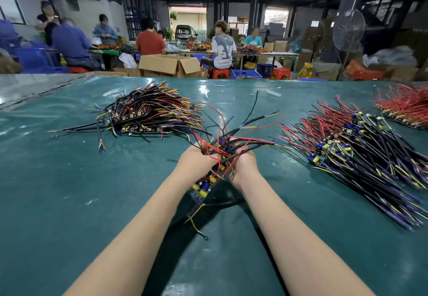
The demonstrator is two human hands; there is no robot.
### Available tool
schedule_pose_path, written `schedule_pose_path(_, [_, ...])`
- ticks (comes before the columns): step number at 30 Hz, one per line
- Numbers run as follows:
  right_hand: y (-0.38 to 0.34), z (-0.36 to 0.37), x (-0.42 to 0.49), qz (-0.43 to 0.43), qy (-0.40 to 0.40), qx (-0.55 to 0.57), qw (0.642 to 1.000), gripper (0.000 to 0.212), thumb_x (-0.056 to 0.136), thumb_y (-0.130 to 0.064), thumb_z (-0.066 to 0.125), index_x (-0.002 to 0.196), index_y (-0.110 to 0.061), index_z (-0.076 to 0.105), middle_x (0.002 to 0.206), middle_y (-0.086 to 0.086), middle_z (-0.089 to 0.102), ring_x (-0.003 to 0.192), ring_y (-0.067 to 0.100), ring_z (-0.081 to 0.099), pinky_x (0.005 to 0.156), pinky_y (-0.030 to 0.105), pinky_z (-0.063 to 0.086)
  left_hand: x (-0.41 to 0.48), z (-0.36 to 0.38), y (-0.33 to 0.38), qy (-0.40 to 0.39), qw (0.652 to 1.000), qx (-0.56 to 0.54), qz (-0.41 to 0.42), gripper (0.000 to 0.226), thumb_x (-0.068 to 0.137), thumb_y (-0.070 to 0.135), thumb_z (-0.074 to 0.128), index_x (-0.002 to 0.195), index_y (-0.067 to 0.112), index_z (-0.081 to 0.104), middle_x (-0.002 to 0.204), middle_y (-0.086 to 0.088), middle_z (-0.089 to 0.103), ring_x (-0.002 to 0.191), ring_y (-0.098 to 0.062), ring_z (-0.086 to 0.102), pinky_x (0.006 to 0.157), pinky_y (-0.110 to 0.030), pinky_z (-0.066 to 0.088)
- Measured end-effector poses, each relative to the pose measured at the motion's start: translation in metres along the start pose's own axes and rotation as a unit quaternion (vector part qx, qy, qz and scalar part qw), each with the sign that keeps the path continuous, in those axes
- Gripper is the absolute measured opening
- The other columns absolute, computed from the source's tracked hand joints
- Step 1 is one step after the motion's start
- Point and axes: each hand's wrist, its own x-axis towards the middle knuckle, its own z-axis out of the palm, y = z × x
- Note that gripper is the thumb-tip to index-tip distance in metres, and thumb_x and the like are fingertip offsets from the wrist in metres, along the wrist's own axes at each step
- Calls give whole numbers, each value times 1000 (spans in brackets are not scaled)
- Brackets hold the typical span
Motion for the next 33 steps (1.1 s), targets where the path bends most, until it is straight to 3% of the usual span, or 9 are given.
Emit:
schedule_pose_path(3, [-6, -8, -1, 55, -2, 0, 998, 37, 97, -27, 33, 74, -9, 54, 46, 6, 62, 37, 18, 59, 35, 24, 48, -2, 9, 6, -29, 1000, -6, 0, 25, 85, 13, 54, 64, 22, 43, 54, 4, 44, 48, -13, 37, 44, -21, 30])
schedule_pose_path(6, [-14, -13, -1, 78, -23, -26, 996, 38, 97, -25, 31, 75, -5, 54, 47, 9, 62, 38, 20, 60, 39, 25, 50, -5, 13, 6, -35, 999, -10, 6, 24, 86, 14, 53, 66, 23, 43, 53, 5, 41, 46, -12, 35, 37, -13, 26])
schedule_pose_path(9, [-20, -14, 0, 64, -40, -89, 993, 31, 96, -24, 35, 82, -5, 55, 69, 11, 63, 59, 24, 60, 64, 33, 50, -8, 9, 5, -34, 999, -34, 21, 18, 87, 11, 55, 75, 21, 46, 61, 4, 46, 52, -13, 39, 47, -14, 32])
schedule_pose_path(13, [-26, -15, -3, 46, -44, -94, 993, 33, 95, -15, 34, 70, -7, 54, 50, 4, 62, 41, 15, 59, 42, 23, 49, -10, 0, 5, -65, 996, -41, 46, 9, 87, 8, 57, 90, 13, 51, 77, -4, 56, 69, -20, 46, 66, -26, 39])
schedule_pose_path(17, [-18, -2, -9, 64, -15, -26, 998, 37, 95, -18, 28, 69, -7, 50, 47, 8, 60, 41, 20, 59, 49, 24, 46, -12, 3, 5, -62, 996, -48, 35, 20, 89, 9, 52, 73, 19, 45, 70, -2, 52, 66, -18, 46, 60, -24, 40])
schedule_pose_path(21, [-11, 8, -9, 58, 3, 61, 996, 38, 96, -15, 28, 64, -8, 48, 36, 6, 53, 49, 23, 52, 54, 26, 41, -15, 6, 10, -20, 993, -118, 10, 11, 79, 18, 56, 69, 19, 51, 72, -1, 56, 75, -20, 52, 75, -33, 43])
schedule_pose_path(24, [-11, 10, -10, 41, 21, 61, 997, 35, 94, -15, 32, 64, -7, 49, 38, 4, 54, 42, 19, 52, 51, 25, 40, -18, 4, 14, 9, 991, -119, 61, 12, 63, 32, 43, 59, 21, 43, 60, 5, 46, 61, -13, 42, 65, -32, 35])
schedule_pose_path(30, [-11, 11, -13, 62, 10, 126, 990, 32, 96, -21, 31, 71, -10, 48, 68, 12, 53, 62, 25, 50, 59, 30, 41, -16, 10, 11, 63, 993, -35, 92, 45, 80, 57, 49, 56, 19, 41, 54, 4, 45, 59, -24, 42, 58, -32, 32])
schedule_pose_path(33, [-11, 10, -16, 69, -3, 127, 989, 37, 97, -22, 29, 70, -8, 50, 56, 12, 60, 48, 24, 58, 48, 25, 47, -17, 10, 13, 100, 990, 15, 98, 43, 87, 50, 52, 59, 18, 45, 60, -1, 52, 69, -32, 47, 59, -32, 32])
